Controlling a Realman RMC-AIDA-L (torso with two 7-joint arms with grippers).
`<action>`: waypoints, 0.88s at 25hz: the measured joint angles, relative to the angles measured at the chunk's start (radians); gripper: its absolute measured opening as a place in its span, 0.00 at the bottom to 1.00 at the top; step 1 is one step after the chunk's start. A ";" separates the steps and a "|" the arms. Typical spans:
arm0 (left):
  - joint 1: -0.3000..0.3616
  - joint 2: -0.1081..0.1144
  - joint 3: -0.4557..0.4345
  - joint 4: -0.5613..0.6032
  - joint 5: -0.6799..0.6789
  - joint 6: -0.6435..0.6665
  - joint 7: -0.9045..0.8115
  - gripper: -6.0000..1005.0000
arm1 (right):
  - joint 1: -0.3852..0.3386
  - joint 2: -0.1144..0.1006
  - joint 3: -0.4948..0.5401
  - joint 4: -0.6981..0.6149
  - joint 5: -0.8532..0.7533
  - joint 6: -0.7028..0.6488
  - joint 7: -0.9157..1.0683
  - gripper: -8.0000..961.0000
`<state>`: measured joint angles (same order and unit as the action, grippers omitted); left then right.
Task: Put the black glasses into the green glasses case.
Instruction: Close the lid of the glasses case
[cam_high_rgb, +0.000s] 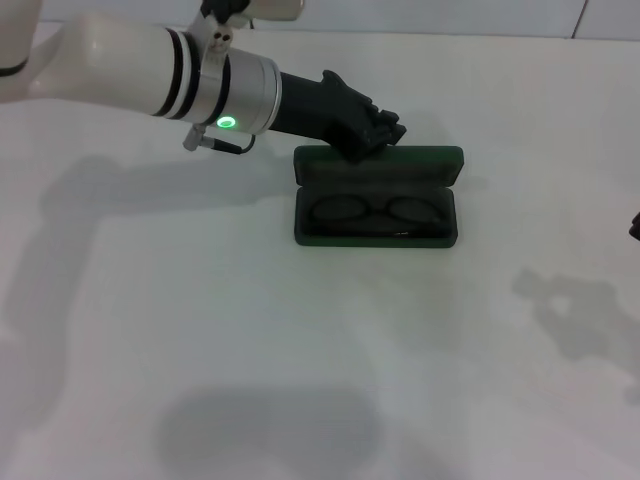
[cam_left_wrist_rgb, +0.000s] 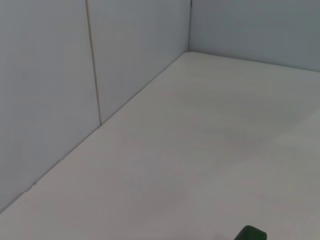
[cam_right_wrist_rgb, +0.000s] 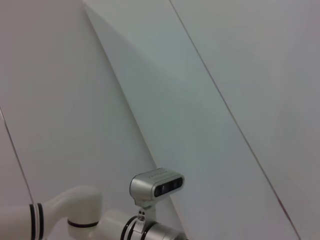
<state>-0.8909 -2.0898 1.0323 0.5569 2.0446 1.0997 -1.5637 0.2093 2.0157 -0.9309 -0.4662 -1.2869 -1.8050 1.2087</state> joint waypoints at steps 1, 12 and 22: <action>0.000 0.000 0.000 -0.002 0.000 0.000 0.000 0.15 | 0.000 0.000 0.000 0.000 0.000 0.003 0.000 0.16; 0.000 -0.001 0.011 -0.017 0.009 -0.008 0.002 0.14 | 0.010 0.000 0.000 0.001 0.000 0.019 0.000 0.18; 0.000 -0.001 0.127 -0.028 -0.001 -0.009 -0.006 0.14 | 0.010 0.000 0.000 0.001 0.000 0.021 0.000 0.20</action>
<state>-0.8909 -2.0909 1.1588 0.5285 2.0439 1.0904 -1.5695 0.2193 2.0156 -0.9311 -0.4648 -1.2869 -1.7838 1.2087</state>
